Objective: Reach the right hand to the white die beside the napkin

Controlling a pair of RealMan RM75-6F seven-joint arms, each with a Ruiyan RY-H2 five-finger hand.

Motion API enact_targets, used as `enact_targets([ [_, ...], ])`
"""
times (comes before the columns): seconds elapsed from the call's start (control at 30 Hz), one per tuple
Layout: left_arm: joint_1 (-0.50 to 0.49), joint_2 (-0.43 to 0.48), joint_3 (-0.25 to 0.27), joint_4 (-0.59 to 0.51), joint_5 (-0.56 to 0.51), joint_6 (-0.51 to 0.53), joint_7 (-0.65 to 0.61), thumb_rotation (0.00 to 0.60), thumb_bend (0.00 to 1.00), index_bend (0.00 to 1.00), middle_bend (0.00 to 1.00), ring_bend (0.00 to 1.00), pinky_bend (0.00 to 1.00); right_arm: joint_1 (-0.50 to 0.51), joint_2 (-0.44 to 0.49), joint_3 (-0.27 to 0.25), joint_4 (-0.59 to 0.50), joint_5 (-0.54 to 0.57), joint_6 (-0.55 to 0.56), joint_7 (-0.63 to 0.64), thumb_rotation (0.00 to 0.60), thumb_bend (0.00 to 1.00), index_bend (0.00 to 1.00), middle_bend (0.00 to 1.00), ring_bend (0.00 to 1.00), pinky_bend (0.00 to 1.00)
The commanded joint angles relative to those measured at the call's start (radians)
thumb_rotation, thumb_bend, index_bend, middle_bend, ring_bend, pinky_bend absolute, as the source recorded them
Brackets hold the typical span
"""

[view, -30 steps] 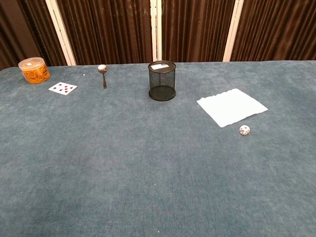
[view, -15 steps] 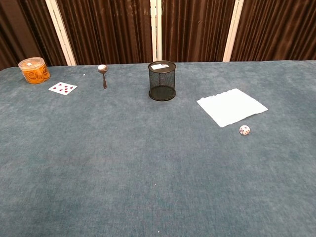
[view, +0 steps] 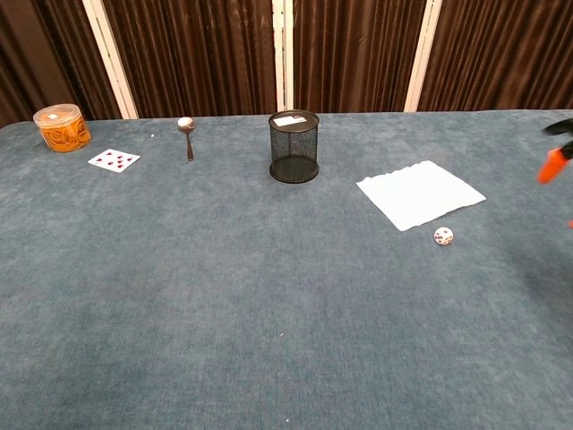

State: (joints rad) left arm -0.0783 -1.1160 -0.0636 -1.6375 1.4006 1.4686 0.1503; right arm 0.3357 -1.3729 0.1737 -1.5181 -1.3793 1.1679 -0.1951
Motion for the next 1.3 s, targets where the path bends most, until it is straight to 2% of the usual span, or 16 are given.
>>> enact_targets([
  [0.03,-0.001,0.001,-0.002,-0.001,-0.005,-0.002,-0.001,0.600,0.00,0.00,0.00,0.00,0.00,0.068,-0.069,0.045,0.046,0.084,-0.078,-0.040,0.600,0.25,0.39,0.06,0.00,0.00],
  [0.33,-0.007,-0.002,-0.009,0.008,-0.024,-0.019,-0.008,0.600,0.00,0.00,0.00,0.00,0.00,0.151,-0.179,0.062,0.164,0.190,-0.176,-0.072,0.600,0.24,0.38,0.06,0.00,0.00],
  [0.6,-0.014,-0.005,-0.016,0.027,-0.044,-0.038,-0.024,0.600,0.00,0.00,0.00,0.00,0.00,0.198,-0.266,0.059,0.264,0.204,-0.205,-0.041,0.600,0.25,0.44,0.10,0.00,0.00],
  [0.9,-0.019,-0.003,-0.015,0.027,-0.045,-0.048,-0.035,0.600,0.00,0.00,0.00,0.00,0.00,0.232,-0.314,0.056,0.340,0.221,-0.233,-0.026,0.600,0.25,0.43,0.10,0.00,0.00],
  [1.07,-0.022,-0.005,-0.016,0.032,-0.048,-0.054,-0.041,0.600,0.00,0.00,0.00,0.00,0.00,0.241,-0.331,0.051,0.363,0.225,-0.237,-0.014,0.600,0.29,0.46,0.12,0.00,0.00],
  [1.2,-0.023,-0.006,-0.015,0.032,-0.044,-0.053,-0.041,0.600,0.00,0.00,0.00,0.00,0.00,0.244,-0.344,0.045,0.377,0.209,-0.223,0.002,0.600,0.38,0.54,0.17,0.00,0.00],
  [1.3,-0.024,-0.007,-0.013,0.031,-0.041,-0.053,-0.040,0.600,0.00,0.00,0.00,0.00,0.00,0.243,-0.341,0.043,0.367,0.198,-0.206,0.008,0.600,0.40,0.56,0.19,0.00,0.00],
])
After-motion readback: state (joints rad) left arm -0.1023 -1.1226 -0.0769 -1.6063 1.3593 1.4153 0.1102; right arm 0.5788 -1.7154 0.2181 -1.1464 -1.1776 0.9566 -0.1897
